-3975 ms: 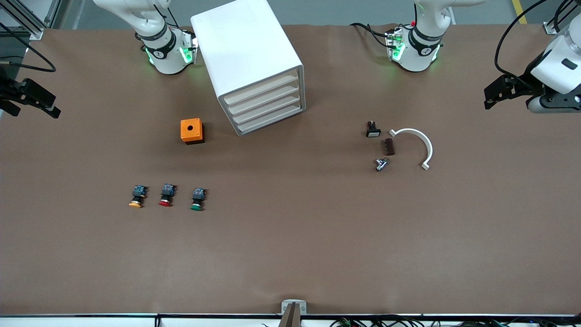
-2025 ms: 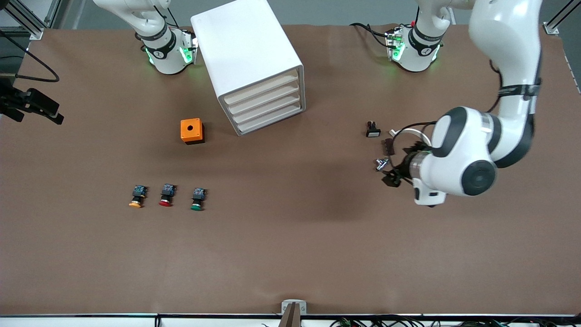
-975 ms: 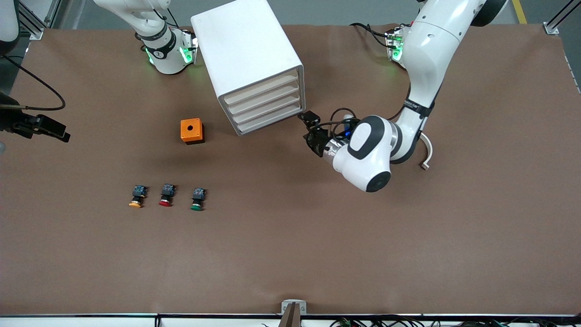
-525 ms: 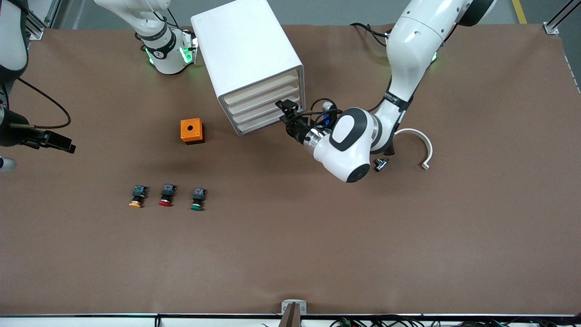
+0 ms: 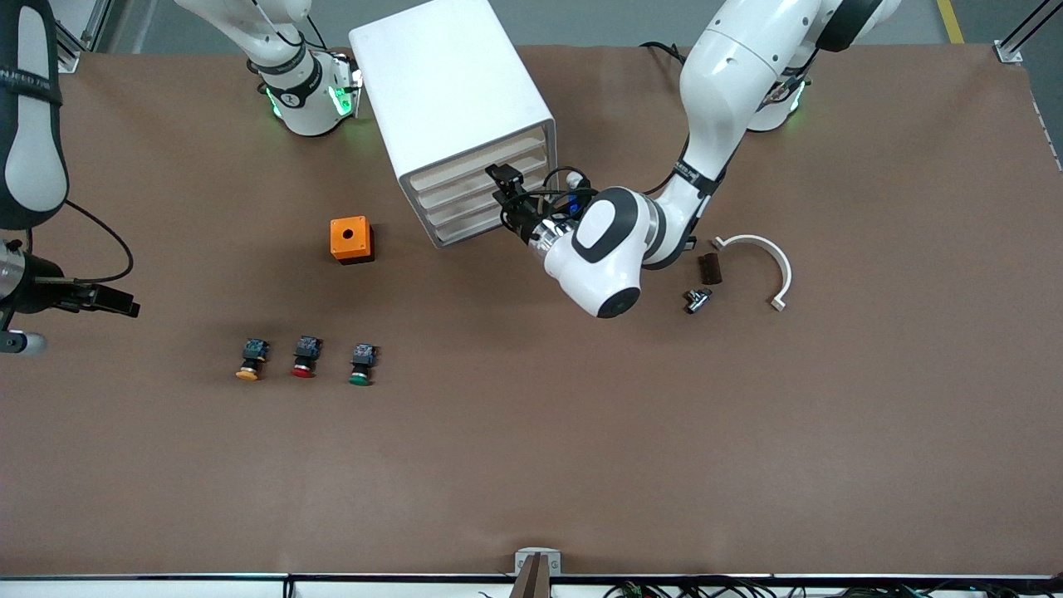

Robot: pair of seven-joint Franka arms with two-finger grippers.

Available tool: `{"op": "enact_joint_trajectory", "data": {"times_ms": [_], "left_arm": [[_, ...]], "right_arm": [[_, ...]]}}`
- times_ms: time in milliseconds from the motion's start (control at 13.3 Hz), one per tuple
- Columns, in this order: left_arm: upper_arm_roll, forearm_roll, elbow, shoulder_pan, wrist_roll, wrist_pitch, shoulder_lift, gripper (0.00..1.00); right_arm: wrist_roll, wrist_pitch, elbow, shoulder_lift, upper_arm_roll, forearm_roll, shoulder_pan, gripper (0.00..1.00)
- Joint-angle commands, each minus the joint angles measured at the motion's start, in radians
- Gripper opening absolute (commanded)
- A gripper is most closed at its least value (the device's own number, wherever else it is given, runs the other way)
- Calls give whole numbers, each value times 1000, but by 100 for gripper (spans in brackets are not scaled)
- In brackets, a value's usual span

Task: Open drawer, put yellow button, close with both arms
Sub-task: 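Pull the drawer open with the left gripper while the right gripper reaches the button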

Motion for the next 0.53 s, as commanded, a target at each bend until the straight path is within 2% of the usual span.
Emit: {"op": "enact_joint_trajectory", "data": {"times_ms": [0,225,300,450], "left_arm": [[8,-24,20,-15,-44,-19,12,55],[8,-24,20,-43,-38,-19,15,50],[8,-30,20,-46,-38,-19,15,46],[10,-38,20,-57,-35,-18,15,26]], "right_arm": [[-29,28,5,54,15,18,-18,100],[-29,43,5,124,17,83,-5,100],[-29,68,3,138,20,84,8,100],[-24,100,0,172,20,104,18,100]]}}
